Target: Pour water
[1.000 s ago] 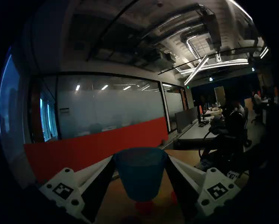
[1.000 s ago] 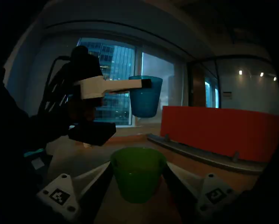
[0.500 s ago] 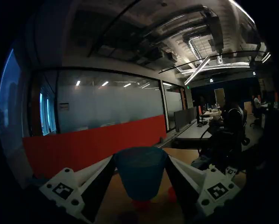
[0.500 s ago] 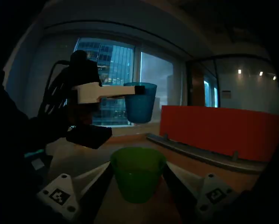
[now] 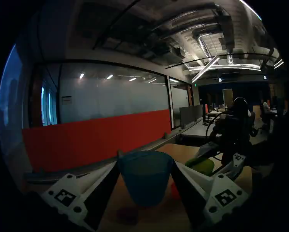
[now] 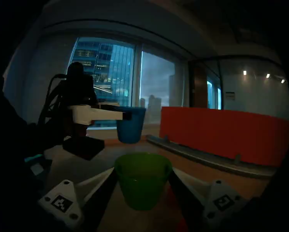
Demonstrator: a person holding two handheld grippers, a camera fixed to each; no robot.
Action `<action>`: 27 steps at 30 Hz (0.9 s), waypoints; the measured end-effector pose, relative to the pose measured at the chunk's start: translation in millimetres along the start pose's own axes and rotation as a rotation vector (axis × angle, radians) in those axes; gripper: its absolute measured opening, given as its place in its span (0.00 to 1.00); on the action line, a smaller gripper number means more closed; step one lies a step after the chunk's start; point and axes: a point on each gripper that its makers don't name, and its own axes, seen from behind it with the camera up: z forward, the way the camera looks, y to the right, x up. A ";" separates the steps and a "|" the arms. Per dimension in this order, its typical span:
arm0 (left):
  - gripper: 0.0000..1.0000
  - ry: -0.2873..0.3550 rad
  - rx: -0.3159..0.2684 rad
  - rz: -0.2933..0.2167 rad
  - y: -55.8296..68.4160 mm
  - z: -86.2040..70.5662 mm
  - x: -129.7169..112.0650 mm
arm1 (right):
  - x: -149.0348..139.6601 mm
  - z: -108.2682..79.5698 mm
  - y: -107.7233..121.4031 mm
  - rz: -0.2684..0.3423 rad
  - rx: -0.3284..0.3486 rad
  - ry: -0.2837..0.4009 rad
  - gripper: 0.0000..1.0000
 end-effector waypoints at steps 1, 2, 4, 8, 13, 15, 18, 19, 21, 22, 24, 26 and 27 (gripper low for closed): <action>0.89 -0.005 -0.001 -0.003 0.1 -0.5 -3.2 | 0.0 -1.4 0.9 0.000 -0.003 -0.002 0.90; 0.89 -0.011 -0.002 -0.005 0.2 -1.0 -6.3 | 0.1 -2.7 1.9 0.000 -0.007 -0.004 0.90; 0.89 -0.022 -0.002 -0.008 0.3 -2.0 -12.2 | 0.4 -5.5 3.5 0.003 -0.012 -0.007 0.90; 0.90 -0.038 -0.003 -0.016 1.4 -3.8 -21.5 | 2.1 -11.0 6.9 0.007 -0.018 -0.013 0.90; 0.90 -0.047 -0.014 -0.036 5.7 -5.8 -30.2 | 5.6 -17.3 12.2 0.005 -0.030 -0.016 0.90; 0.90 -0.053 -0.017 -0.042 6.8 -6.2 -33.7 | 6.8 -19.1 14.0 0.006 -0.034 -0.015 0.90; 0.90 -0.064 -0.021 -0.045 7.5 -6.3 -38.9 | 7.8 -20.7 15.2 0.012 -0.033 -0.015 0.90; 0.90 -0.069 -0.023 -0.046 8.1 -6.2 -40.4 | 7.6 -20.8 15.2 0.014 -0.032 -0.017 0.90; 0.90 -0.078 -0.028 -0.046 9.5 -6.1 -43.4 | 7.1 -20.9 15.3 0.018 -0.029 -0.020 0.90; 0.90 -0.083 -0.030 -0.046 10.2 -6.0 -44.9 | 6.6 -21.0 15.2 0.018 -0.027 -0.023 0.90; 0.90 -0.093 -0.036 -0.044 11.7 -6.0 -48.1 | 5.6 -21.0 15.0 0.019 -0.024 -0.029 0.90; 0.90 -0.103 -0.040 -0.041 12.5 -6.3 -51.8 | 4.8 -21.0 14.5 0.020 -0.020 -0.034 0.90; 0.90 -0.109 -0.042 -0.038 12.8 -6.7 -54.0 | 4.0 -21.1 14.2 0.021 -0.018 -0.038 0.90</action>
